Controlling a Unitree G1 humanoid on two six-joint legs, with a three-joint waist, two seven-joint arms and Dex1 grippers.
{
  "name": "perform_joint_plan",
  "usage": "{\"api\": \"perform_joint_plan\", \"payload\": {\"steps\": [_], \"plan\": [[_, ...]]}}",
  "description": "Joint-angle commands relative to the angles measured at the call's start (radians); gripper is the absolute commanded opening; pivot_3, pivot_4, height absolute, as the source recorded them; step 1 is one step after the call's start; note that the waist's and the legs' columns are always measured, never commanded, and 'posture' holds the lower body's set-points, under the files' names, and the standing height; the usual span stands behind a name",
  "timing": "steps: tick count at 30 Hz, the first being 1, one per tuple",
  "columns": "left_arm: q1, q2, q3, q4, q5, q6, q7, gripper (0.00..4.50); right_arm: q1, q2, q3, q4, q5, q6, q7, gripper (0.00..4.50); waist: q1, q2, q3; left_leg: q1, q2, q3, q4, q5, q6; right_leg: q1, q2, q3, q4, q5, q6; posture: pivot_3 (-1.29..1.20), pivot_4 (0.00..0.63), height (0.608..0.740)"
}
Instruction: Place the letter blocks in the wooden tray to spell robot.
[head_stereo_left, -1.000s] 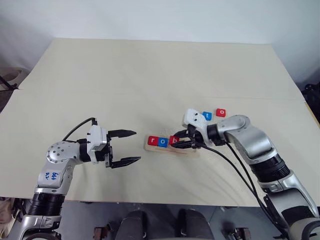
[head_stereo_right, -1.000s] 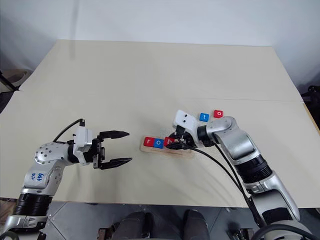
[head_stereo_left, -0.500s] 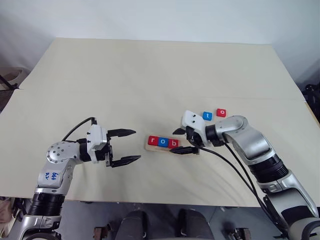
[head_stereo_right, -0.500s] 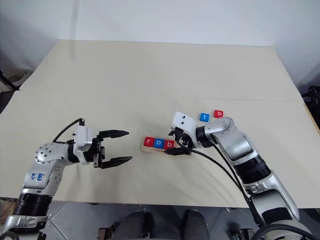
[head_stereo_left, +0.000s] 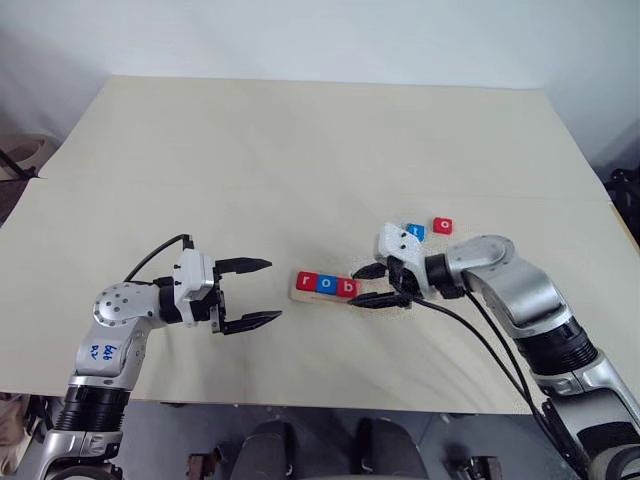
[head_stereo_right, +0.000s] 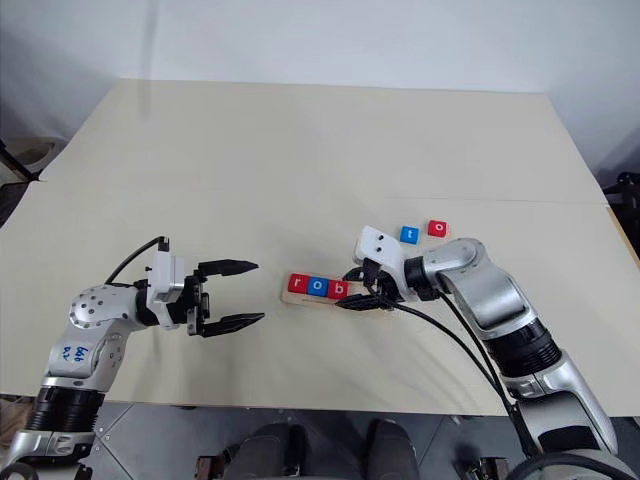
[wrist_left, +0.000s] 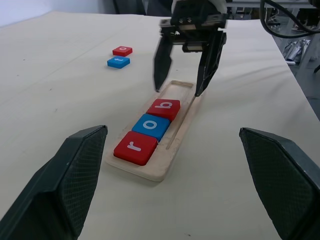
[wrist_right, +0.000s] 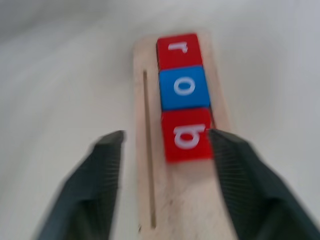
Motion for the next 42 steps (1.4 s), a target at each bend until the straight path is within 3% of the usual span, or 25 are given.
{"api": "perform_joint_plan", "payload": {"steps": [1,5,17,24,28,32,38,42], "plan": [[-0.014,0.004,0.012,-0.018,-0.004,-0.013,-0.001,4.50,0.023,-0.011,-0.007,-0.033,0.006,-0.008,-0.010,1.42,0.000,0.000,0.000,0.000,0.000,0.000,0.000,0.000,0.000,0.000,0.000,0.000,0.000,0.000,0.000,0.00,0.150,0.740],[-0.016,0.006,0.012,-0.017,-0.004,-0.011,-0.002,4.50,0.037,-0.005,0.003,-0.029,-0.001,-0.014,-0.015,0.02,0.000,0.000,0.000,0.000,0.000,0.000,0.000,0.000,0.000,0.000,0.000,0.000,0.000,0.000,0.000,0.00,0.150,0.740],[-0.012,0.009,0.018,-0.026,-0.006,-0.005,0.005,4.50,0.025,0.013,0.005,-0.008,-0.002,-0.023,-0.024,0.02,0.000,0.000,0.000,0.000,0.000,0.000,0.000,0.000,0.000,0.000,0.000,0.000,0.000,0.000,0.000,0.00,0.150,0.740],[-0.002,0.003,0.016,-0.030,-0.007,-0.008,0.012,4.50,0.145,-0.080,-0.205,-0.065,0.061,-0.098,-0.043,0.02,0.005,0.000,0.000,0.000,0.000,0.000,0.000,0.000,0.000,0.000,0.000,0.000,-0.001,0.000,0.000,0.00,0.150,0.740],[-0.008,-0.002,0.012,-0.013,-0.006,-0.012,0.011,4.50,0.308,-0.114,-0.388,-0.076,0.090,-0.196,-0.084,0.89,0.012,0.000,0.000,0.000,0.000,0.001,-0.001,0.000,0.000,0.000,0.000,0.000,-0.001,0.000,0.000,0.00,0.150,0.740],[-0.028,-0.010,0.004,0.017,0.000,-0.014,0.007,4.50,0.469,-0.067,-0.578,-0.059,0.113,-0.436,-0.124,2.29,0.015,0.000,0.000,0.001,0.000,0.009,-0.001,0.000,0.000,0.000,0.000,0.000,-0.001,0.000,0.000,0.00,0.150,0.740],[-0.079,-0.029,-0.011,0.083,0.014,-0.026,-0.004,4.50,0.705,-0.020,-0.771,0.023,0.131,-0.617,-0.167,4.34,0.027,0.000,0.000,0.002,0.000,0.010,-0.001,0.000,0.000,0.001,0.000,0.001,-0.001,0.000,0.000,0.00,0.150,0.740],[-0.098,-0.032,-0.016,0.111,0.017,-0.039,-0.017,4.50,0.767,-0.003,-0.802,0.035,0.146,-0.655,-0.195,4.46,0.023,0.000,0.000,0.003,0.000,0.011,-0.001,0.000,0.000,0.001,0.000,0.003,-0.001,0.000,0.000,0.00,0.150,0.740]]}}
